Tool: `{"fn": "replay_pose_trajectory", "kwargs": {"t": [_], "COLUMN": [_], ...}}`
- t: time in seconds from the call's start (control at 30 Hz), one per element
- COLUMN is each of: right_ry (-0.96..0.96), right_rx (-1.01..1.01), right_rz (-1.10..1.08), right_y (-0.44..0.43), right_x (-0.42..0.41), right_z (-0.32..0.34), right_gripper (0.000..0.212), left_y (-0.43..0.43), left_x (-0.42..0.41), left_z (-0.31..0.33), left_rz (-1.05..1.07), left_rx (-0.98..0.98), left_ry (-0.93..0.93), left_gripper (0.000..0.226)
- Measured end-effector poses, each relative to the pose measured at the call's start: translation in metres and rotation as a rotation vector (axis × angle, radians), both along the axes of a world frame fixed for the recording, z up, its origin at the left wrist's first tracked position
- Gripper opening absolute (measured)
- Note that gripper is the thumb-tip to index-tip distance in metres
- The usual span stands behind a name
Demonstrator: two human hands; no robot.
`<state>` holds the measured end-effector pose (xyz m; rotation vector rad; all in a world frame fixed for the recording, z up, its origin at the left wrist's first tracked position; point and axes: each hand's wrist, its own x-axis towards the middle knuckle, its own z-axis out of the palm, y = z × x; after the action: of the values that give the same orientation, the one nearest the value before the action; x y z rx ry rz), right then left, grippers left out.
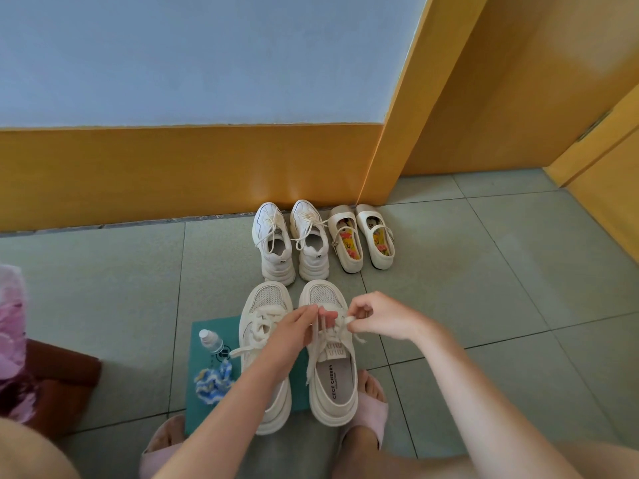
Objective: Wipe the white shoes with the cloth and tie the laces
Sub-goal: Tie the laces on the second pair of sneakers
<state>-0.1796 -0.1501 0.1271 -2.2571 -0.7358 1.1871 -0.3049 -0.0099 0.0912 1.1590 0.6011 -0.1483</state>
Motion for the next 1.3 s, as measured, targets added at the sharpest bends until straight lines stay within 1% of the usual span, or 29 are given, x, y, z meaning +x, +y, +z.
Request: {"fn": "replay_pose_trajectory", "kwargs": {"t": [0.03,0.1,0.17,0.27,0.37,0.43,0.53,0.6,0.7,0.77,0.87,1.0,1.1,1.17,1.23,1.3], "right_ry": [0.016,0.049,0.062,0.037,0.038,0.052,0.042,0.011,-0.023,-0.037,-0.120,-0.131,-0.218,-0.208,-0.121,-0.030], "right_rx": [0.021,0.057,0.092,0.141,0.168,0.164,0.158,0.168,0.204,0.217,0.165,0.100,0.086,0.102,0.138,0.165], "right_rz": [-0.024,-0.083,-0.127,-0.166,-0.195,-0.208,-0.206,-0.202,-0.219,-0.194,-0.079,0.019,0.074,0.043,-0.039,-0.133], "right_y": [0.001,0.002,0.003,0.007,0.012,0.014,0.018,0.021,0.019,0.015,0.009,0.009,0.011,0.009,0.005,0.000], "right_x": [-0.001,-0.004,-0.006,-0.010,-0.012,-0.013,-0.016,-0.016,-0.014,-0.011,-0.007,-0.007,-0.008,-0.008,-0.007,-0.008], "right_z": [0.001,0.000,-0.003,-0.003,-0.004,-0.007,-0.010,-0.011,-0.010,-0.010,-0.016,-0.021,-0.022,-0.024,-0.028,-0.031], "right_gripper": [0.005,0.006,0.007,0.009,0.015,0.016,0.016,0.017,0.014,0.010,0.011,0.012,0.008,0.010,0.013,0.012], "left_y": [-0.004,-0.010,-0.013,-0.013,-0.014,-0.013,-0.015,-0.016,-0.017,-0.017,-0.016,-0.016,-0.016,-0.014,-0.010,-0.005], "left_x": [0.001,0.006,0.010,0.012,0.013,0.013,0.012,0.011,0.014,0.015,0.017,0.018,0.017,0.017,0.015,0.013], "left_z": [-0.002,-0.005,-0.010,-0.014,-0.012,-0.012,-0.015,-0.018,-0.021,-0.020,-0.017,-0.014,-0.012,-0.011,-0.010,-0.010], "left_rz": [0.038,0.054,0.012,-0.060,-0.204,-0.264,-0.240,-0.199,-0.161,-0.151,-0.135,-0.200,-0.197,-0.167,-0.101,-0.043], "left_rx": [0.003,0.101,0.222,0.309,0.338,0.327,0.309,0.339,0.391,0.379,0.322,0.308,0.270,0.213,0.106,-0.015], "left_ry": [0.015,0.015,-0.014,-0.031,-0.051,-0.061,-0.060,-0.062,-0.072,-0.057,-0.014,0.002,0.007,0.016,0.038,0.054], "left_gripper": [0.028,0.025,0.023,0.022,0.022,0.021,0.011,0.005,0.013,0.018,0.020,0.022,0.023,0.022,0.021,0.021]}}
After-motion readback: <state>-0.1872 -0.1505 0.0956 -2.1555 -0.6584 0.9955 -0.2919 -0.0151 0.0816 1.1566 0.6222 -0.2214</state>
